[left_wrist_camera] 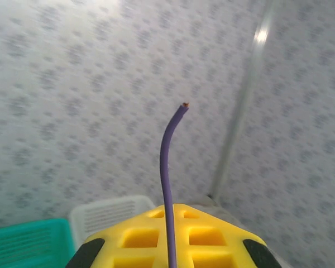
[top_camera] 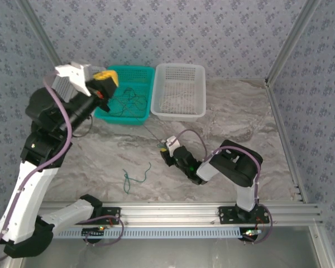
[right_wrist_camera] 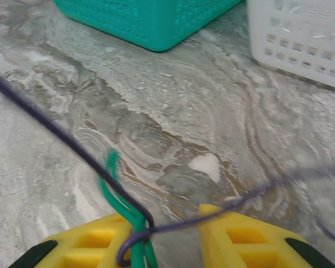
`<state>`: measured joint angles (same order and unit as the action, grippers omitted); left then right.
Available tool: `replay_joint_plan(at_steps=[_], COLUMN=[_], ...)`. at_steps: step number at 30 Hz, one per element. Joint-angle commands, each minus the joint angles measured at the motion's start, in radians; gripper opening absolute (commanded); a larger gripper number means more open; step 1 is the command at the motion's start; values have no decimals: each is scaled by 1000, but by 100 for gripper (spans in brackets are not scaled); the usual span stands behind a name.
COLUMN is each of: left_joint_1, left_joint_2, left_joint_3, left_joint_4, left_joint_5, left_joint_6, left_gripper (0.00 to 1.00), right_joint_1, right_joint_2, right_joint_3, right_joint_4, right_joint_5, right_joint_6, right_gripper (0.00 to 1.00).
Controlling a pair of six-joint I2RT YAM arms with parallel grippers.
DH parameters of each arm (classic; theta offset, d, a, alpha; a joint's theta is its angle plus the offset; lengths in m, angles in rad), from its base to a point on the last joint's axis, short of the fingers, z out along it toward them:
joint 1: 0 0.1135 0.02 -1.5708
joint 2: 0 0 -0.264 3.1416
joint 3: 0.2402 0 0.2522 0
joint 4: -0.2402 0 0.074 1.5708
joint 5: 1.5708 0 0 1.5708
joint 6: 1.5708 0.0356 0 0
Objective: Untangle the cables
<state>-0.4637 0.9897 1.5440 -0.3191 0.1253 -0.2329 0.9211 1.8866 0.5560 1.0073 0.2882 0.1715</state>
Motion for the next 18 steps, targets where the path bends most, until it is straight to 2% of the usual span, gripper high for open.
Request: replay_joint_plan(at_steps=[1, 4, 6, 7, 9, 11, 13, 16, 18], left_joint_1=[79, 119, 122, 123, 137, 150, 156, 161, 167], left_joint_2=[3, 64, 106, 134, 183, 240, 285, 325, 341], left_joint_3=[77, 162, 225, 264, 335, 399, 470, 493, 496], left_joint_4=[88, 94, 104, 100, 87, 72, 51, 50, 51], left_joint_5=[2, 43, 62, 58, 56, 79, 104, 123, 146], left_joint_6=[-34, -72, -73, -71, -73, -81, -88, -94, -94], left_gripper=[0, 0, 0, 0, 0, 0, 0, 0, 0], right_joint_1=[-28, -42, -50, -52, -62, -73, -83, -86, -87], right_joint_2=[3, 2, -1, -2, -3, 3, 9, 7, -3], right_joint_3=[-45, -60, -75, -83, -98, -115, -124, -128, -147], right_joint_4=[-67, -91, -86, -82, -76, -34, 11, 41, 114], right_joint_5=[80, 124, 135, 146, 154, 124, 70, 30, -66], right_joint_6=[106, 156, 176, 187, 208, 204, 189, 186, 148], right_gripper=[35, 48, 46, 45, 34, 14, 0, 0, 6])
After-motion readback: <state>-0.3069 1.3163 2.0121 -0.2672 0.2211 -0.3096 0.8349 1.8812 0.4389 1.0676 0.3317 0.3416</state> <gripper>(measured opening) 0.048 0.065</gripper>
